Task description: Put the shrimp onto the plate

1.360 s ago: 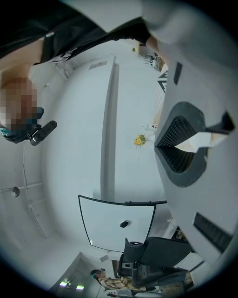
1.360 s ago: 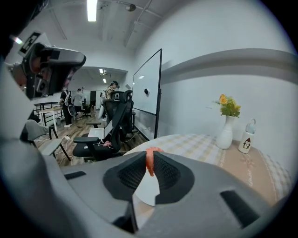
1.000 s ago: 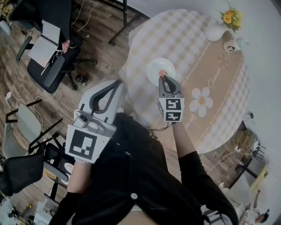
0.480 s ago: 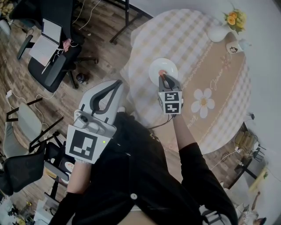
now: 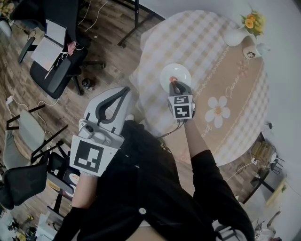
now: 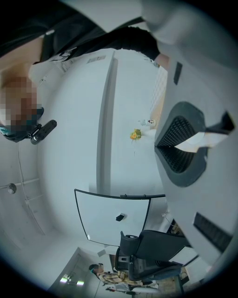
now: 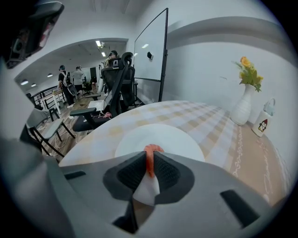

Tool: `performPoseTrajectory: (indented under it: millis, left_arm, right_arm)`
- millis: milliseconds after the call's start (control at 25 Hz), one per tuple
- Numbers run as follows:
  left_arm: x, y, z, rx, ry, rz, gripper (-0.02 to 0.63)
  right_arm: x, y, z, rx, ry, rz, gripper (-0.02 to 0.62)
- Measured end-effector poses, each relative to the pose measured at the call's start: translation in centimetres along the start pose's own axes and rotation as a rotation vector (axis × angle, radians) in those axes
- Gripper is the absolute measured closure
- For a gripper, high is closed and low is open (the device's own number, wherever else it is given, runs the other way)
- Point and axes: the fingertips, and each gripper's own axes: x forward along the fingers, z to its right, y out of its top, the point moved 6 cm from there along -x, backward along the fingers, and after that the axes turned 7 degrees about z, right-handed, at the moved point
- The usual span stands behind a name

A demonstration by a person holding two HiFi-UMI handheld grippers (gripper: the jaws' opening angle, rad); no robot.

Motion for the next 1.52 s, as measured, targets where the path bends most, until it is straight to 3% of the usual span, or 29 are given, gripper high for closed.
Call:
performPoseTrajectory:
  millis: [400, 600, 760, 1040, 1520]
  left_arm:
    - [-0.1, -0.3, -0.1, -0.016, -0.006, 0.000, 0.603]
    - [-0.3, 0.0, 0.1, -0.012, -0.024, 0.009, 0.604]
    - [-0.2, 0.3, 0.2, -0.007, -0.050, 0.017, 0.603]
    - [0.7, 0.9, 0.8, 0.001, -0.109, 0.041, 0.603]
    - [2.0, 1.8, 2.5, 0.019, -0.211, 0.075, 0.603]
  right_arm:
    - [0.4, 0.0, 0.6, 0.046, 0.012, -0.042, 0.550]
    - [0.0, 0.0, 0.8, 0.119, 0.005, -0.036, 0.480]
    - [-1.1, 0.3, 0.7, 0.156, -0.022, -0.002, 0.484]
    - [-3.8, 1.8, 1.4, 0.188, -0.116, 0.085, 0.583]
    - [-10.8, 5.1, 1.7, 0.216, -0.219, 0.294, 0.592]
